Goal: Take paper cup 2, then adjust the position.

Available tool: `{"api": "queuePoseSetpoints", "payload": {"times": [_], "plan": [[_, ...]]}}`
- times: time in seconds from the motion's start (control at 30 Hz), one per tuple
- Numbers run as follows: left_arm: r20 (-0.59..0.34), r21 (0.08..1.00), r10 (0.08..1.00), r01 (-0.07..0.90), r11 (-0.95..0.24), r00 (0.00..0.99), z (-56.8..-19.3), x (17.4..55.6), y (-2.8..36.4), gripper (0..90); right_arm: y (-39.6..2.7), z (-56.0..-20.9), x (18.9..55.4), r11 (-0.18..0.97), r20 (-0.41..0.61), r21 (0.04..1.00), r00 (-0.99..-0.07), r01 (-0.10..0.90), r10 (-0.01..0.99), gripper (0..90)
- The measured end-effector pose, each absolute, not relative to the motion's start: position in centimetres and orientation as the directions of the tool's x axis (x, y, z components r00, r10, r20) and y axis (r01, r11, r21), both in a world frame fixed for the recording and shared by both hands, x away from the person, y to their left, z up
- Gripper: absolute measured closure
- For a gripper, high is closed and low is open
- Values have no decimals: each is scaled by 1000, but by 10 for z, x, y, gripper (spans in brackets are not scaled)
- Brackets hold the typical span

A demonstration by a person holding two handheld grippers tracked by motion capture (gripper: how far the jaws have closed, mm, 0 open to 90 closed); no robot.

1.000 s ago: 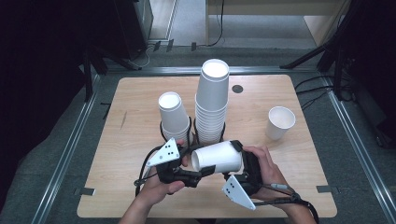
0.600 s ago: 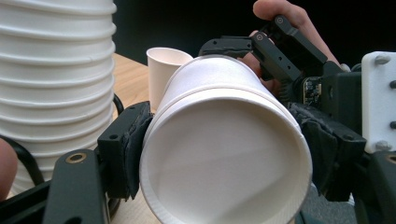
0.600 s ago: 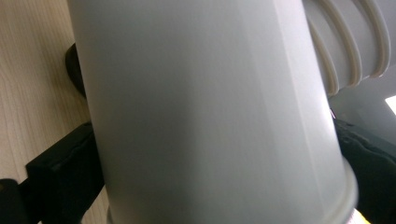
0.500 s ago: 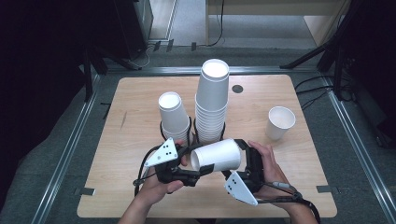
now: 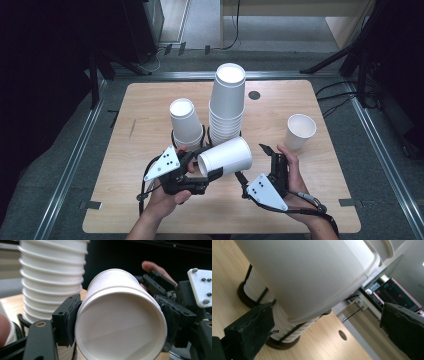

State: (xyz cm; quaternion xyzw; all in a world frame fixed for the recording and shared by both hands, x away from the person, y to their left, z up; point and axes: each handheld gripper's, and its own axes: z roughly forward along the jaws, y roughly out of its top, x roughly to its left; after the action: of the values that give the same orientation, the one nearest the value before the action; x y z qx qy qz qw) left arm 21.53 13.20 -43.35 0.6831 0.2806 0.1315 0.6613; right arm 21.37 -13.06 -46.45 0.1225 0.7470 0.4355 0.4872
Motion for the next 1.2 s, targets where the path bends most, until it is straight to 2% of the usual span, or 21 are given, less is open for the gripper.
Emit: {"api": "queuePoseSetpoints", "payload": {"times": [0.2, 0.4, 0.8, 1.2], "plan": [[-192, 981, 582, 165, 99, 791, -430, 212, 137, 248, -126, -456, 213, 399, -391, 910, -562, -117, 729, 0], [-191, 981, 573, 147, 124, 797, -429, 210, 136, 247, -123, -447, 210, 217, -177, 976, -616, -10, 768, 0], [-188, 981, 553, 131, 142, 812, -429, 208, 134, 247, -134, -440, 201, 40, 76, 986, -650, 163, 756, 0], [-185, 980, 551, 114, 160, 814, -434, 213, 118, 246, -147, -435, 198, -150, 333, 933, -625, 328, 706, 0]]}}
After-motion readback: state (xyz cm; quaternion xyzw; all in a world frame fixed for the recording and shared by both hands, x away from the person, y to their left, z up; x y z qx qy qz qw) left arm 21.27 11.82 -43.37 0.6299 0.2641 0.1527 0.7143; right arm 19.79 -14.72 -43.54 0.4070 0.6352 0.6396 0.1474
